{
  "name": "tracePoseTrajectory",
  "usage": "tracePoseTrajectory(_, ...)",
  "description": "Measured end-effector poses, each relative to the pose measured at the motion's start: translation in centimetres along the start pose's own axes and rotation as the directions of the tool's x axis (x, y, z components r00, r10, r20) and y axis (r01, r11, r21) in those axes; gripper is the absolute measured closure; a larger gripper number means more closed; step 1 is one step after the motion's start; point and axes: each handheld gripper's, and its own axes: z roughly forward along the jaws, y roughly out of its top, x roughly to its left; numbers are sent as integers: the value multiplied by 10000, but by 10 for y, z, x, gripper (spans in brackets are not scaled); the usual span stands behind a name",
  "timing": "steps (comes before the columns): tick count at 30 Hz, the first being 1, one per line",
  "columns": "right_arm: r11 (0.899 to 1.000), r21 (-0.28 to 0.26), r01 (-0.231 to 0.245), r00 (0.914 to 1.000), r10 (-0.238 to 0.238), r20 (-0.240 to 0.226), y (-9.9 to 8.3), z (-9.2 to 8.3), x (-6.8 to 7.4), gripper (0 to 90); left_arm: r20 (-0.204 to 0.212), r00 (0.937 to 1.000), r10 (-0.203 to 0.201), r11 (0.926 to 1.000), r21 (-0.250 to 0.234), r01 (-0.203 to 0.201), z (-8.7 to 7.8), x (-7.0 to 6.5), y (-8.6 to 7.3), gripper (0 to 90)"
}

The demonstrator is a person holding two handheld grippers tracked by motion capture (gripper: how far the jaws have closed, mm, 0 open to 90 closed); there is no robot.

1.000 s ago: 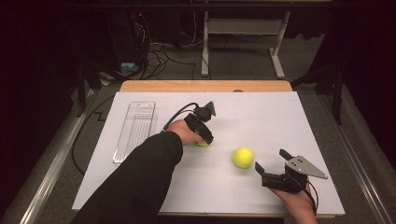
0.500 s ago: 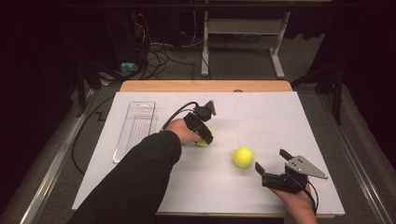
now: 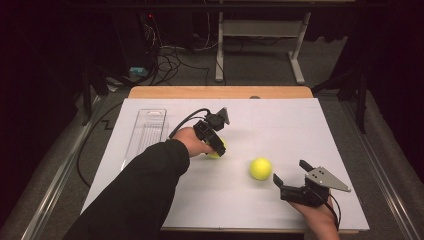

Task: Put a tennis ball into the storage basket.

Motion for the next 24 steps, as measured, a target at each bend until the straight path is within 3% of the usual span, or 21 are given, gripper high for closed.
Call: tracePoseTrajectory(24, 10000, 25, 15, 10000, -15, -1, 0, 0, 1, 0, 156, 9997, 165, 9998, -129, -163, -13, -8, -28, 265)
